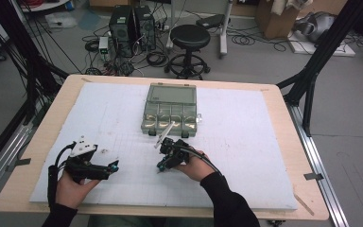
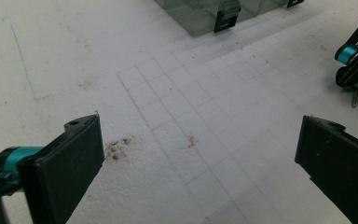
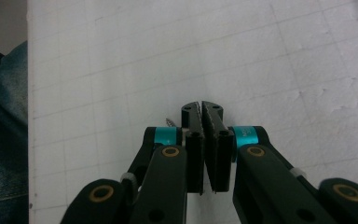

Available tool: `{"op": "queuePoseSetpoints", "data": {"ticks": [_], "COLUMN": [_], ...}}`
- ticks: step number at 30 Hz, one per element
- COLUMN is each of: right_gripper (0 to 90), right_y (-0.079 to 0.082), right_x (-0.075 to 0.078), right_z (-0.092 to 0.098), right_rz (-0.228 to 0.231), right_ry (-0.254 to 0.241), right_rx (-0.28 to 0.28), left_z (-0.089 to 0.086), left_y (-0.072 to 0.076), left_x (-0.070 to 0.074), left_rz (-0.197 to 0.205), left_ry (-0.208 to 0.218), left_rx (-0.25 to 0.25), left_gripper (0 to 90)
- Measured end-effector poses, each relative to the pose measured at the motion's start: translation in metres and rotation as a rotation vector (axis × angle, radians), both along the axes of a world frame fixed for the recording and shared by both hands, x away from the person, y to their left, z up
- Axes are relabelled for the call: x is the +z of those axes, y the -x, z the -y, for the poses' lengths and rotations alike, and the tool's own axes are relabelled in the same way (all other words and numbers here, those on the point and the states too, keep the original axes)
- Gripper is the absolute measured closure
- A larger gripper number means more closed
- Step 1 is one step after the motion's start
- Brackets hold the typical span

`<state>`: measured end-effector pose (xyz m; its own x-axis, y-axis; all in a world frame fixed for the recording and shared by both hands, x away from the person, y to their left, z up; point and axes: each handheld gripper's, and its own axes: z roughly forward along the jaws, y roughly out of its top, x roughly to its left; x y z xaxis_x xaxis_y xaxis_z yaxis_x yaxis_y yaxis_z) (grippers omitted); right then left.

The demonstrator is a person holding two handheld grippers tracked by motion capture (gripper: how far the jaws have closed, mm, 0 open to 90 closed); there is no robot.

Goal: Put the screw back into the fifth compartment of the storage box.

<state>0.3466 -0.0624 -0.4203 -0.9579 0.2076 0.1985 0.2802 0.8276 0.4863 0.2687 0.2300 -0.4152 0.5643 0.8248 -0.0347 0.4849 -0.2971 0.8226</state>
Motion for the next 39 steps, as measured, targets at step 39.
{"op": "queuePoseSetpoints", "data": {"ticks": [39], "right_gripper": [82.9], "right_y": [0.023], "right_x": [0.002], "right_z": [-0.002], "right_rz": [0.07], "right_ry": [0.022], "right_rx": [0.062], "left_z": [0.0], "left_y": [0.0], "left_x": [0.001], "left_rz": [0.002], "left_ry": [0.004], "left_rx": [0.0], "left_gripper": [1.7]}}
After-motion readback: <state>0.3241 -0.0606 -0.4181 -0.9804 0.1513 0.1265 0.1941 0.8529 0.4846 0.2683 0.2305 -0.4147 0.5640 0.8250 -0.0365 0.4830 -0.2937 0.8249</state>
